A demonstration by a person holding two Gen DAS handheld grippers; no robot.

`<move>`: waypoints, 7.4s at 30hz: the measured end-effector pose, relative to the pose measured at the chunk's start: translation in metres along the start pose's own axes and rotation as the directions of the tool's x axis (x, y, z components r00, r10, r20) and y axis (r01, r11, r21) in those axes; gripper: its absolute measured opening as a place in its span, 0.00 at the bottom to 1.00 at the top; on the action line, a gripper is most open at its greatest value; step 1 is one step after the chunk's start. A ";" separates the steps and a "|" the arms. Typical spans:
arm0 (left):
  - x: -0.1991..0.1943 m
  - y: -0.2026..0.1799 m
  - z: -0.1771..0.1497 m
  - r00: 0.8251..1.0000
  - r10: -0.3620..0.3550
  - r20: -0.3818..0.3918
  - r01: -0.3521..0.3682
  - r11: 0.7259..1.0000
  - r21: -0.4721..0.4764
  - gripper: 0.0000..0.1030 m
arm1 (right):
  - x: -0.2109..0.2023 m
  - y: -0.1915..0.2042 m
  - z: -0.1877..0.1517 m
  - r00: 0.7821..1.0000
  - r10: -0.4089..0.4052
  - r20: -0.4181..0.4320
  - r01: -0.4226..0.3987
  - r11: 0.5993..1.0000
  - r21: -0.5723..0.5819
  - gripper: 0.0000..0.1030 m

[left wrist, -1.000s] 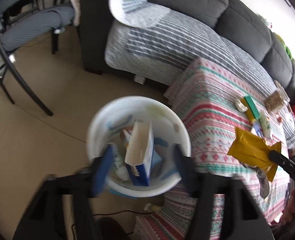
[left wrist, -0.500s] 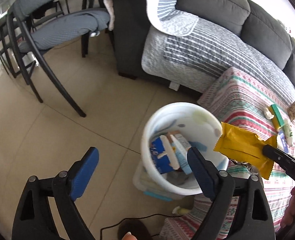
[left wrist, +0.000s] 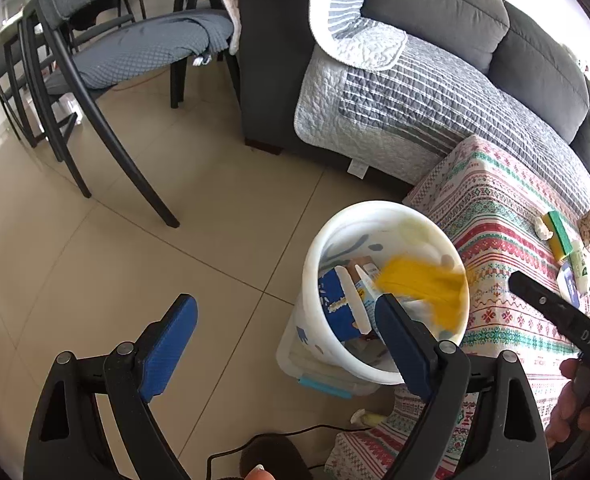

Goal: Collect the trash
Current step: 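Drop the yellow wrapper into the bin with the right tool, then grasp the crumpled tissue with the right tool, then grasp the blue biscuit box with the left tool while the right tool holds the tissue, then carry the blue box to the bin and release it with the left tool, then drop the crumpled tissue into the bin with the right tool, then move both open tools back over the table toward the remaining trash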

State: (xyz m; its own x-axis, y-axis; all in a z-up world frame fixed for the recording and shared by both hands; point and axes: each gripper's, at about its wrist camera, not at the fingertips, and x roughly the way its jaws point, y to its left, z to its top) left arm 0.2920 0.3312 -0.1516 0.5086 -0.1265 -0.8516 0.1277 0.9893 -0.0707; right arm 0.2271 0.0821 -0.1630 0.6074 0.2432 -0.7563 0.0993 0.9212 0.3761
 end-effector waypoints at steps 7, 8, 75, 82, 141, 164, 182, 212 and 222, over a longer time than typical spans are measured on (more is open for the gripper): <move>0.001 -0.021 0.001 0.997 -0.067 -0.044 0.068 0.997 0.021 0.89 | -0.036 -0.013 0.003 0.997 -0.062 0.055 0.061 0.998 0.017 0.58; 0.001 -0.027 0.002 0.996 -0.074 -0.046 0.075 0.997 0.034 0.89 | -0.043 -0.016 0.003 0.995 -0.076 0.061 0.075 0.997 0.024 0.60; 0.045 -0.440 -0.038 0.927 -0.340 -0.156 0.370 0.896 0.247 0.82 | -0.266 -0.347 -0.041 0.911 -0.412 0.022 0.364 0.827 0.428 0.24; 0.063 -0.457 -0.043 0.945 -0.298 -0.134 0.323 0.910 0.259 0.67 | -0.272 -0.371 -0.050 0.900 -0.436 -0.009 0.400 0.817 0.415 0.24; 0.019 -0.126 0.016 0.982 -0.175 -0.066 0.179 0.982 0.062 0.51 | -0.147 -0.162 0.002 0.953 -0.302 0.002 0.300 0.947 0.112 0.25; 0.027 -0.030 0.015 0.996 0.075 -0.057 -0.075 0.997 0.011 0.87 | -0.050 -0.051 0.018 0.991 -0.134 -0.016 0.134 0.991 -0.018 0.25; 0.029 0.010 0.006 0.992 0.085 -0.094 -0.088 0.996 -0.019 0.87 | 0.008 0.003 0.020 0.998 0.056 -0.033 -0.057 0.997 -0.043 0.40; 0.002 -0.177 0.017 0.994 -0.092 -0.064 0.104 0.974 0.199 0.87 | -0.159 -0.173 -0.004 0.945 -0.319 0.077 0.297 0.932 0.208 0.71; 0.008 -0.267 0.016 0.978 -0.183 -0.099 0.203 0.941 0.269 0.87 | -0.205 -0.243 -0.019 0.904 -0.427 0.040 0.396 0.868 0.300 0.71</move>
State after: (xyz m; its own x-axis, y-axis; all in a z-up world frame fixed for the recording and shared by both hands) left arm 0.2760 0.0653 -0.1314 0.3901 -0.2972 -0.8715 0.4528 0.8861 -0.0995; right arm 0.0634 -0.1864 -0.1096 0.5379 -0.1853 -0.8224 0.5632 0.8049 0.1870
